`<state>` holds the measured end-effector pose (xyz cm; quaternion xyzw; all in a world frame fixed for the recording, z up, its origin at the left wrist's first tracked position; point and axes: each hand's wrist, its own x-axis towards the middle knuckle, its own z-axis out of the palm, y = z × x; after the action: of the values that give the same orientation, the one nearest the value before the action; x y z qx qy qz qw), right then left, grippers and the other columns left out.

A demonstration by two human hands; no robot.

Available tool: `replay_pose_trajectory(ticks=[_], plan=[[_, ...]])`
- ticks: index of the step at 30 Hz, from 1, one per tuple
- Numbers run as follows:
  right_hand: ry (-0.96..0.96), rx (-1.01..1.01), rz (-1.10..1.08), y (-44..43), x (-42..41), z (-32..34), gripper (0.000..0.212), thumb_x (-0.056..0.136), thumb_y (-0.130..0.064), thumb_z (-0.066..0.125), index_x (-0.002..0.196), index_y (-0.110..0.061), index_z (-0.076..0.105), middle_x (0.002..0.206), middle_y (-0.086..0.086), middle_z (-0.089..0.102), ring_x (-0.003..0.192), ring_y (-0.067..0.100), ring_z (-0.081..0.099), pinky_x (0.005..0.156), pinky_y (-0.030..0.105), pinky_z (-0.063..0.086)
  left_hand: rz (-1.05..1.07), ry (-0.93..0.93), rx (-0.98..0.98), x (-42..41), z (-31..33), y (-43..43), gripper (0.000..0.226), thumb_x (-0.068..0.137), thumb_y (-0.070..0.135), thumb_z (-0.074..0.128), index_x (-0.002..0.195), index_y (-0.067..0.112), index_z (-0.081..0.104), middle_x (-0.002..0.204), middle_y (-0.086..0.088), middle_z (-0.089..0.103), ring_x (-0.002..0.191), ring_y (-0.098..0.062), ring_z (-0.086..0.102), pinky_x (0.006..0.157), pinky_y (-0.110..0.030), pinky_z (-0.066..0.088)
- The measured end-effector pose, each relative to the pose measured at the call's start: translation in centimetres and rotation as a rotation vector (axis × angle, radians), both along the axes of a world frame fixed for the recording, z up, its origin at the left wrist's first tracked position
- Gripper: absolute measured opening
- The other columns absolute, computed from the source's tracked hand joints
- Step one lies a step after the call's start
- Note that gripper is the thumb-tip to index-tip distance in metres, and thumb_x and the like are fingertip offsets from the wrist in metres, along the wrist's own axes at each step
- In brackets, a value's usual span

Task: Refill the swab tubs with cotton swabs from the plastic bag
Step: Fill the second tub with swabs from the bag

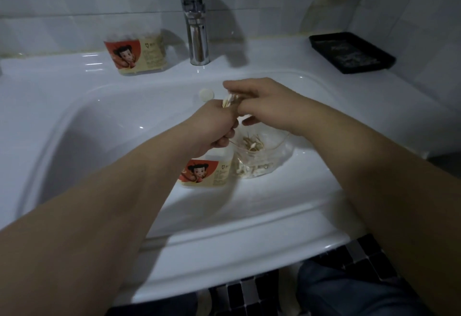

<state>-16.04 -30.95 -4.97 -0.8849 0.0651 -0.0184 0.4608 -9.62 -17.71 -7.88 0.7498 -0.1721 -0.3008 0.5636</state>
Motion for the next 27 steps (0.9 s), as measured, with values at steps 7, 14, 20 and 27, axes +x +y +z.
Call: replay_pose_trajectory(ticks=[7, 14, 20, 27], plan=[[0.193, -0.293, -0.105, -0.8, -0.6, -0.2, 0.022, 0.093, -0.004, 0.057, 0.097, -0.012, 0.076, 0.08, 0.006, 0.077, 0.069, 0.018, 0.076, 0.071, 0.034, 0.065, 0.115, -0.115, 0.071, 1.1, -0.5, 0.2, 0.02, 0.092, 0.025, 0.064, 0.083, 0.018, 0.047, 0.066, -0.001, 0.038, 0.039, -0.01, 0.031, 0.039, -0.019, 0.024], [0.304, -0.718, 0.11, 0.1, -0.2, -0.9, 0.038, 0.092, -0.007, 0.055, 0.115, -0.029, 0.075, 0.098, -0.009, 0.069, 0.075, 0.007, 0.059, 0.065, 0.02, 0.045, 0.088, -0.148, 0.11, 1.0, -0.8, 0.1, 0.02, 0.09, 0.023, 0.068, 0.085, 0.015, 0.051, 0.076, -0.008, 0.045, 0.052, -0.016, 0.036, 0.042, -0.02, 0.028], [0.44, -0.771, 0.21, 0.8, -0.2, -1.2, 0.018, 0.089, -0.02, 0.057, 0.093, -0.029, 0.072, 0.086, -0.009, 0.066, 0.083, 0.017, 0.062, 0.072, 0.028, 0.051, 0.071, -0.163, 0.107, 0.9, -0.9, 0.1, 0.021, 0.09, 0.025, 0.068, 0.084, 0.015, 0.051, 0.083, -0.01, 0.047, 0.057, -0.017, 0.039, 0.044, -0.021, 0.031], [0.427, -0.852, 0.262, 1.0, -0.2, -1.5, 0.023, 0.091, -0.023, 0.059, 0.07, -0.028, 0.05, 0.071, -0.008, 0.055, 0.065, 0.011, 0.052, 0.054, 0.026, 0.038, 0.032, -0.179, 0.126, 0.8, -1.0, 0.0, 0.019, 0.09, 0.024, 0.066, 0.086, 0.014, 0.051, 0.082, -0.01, 0.047, 0.057, -0.017, 0.038, 0.043, -0.022, 0.029]])
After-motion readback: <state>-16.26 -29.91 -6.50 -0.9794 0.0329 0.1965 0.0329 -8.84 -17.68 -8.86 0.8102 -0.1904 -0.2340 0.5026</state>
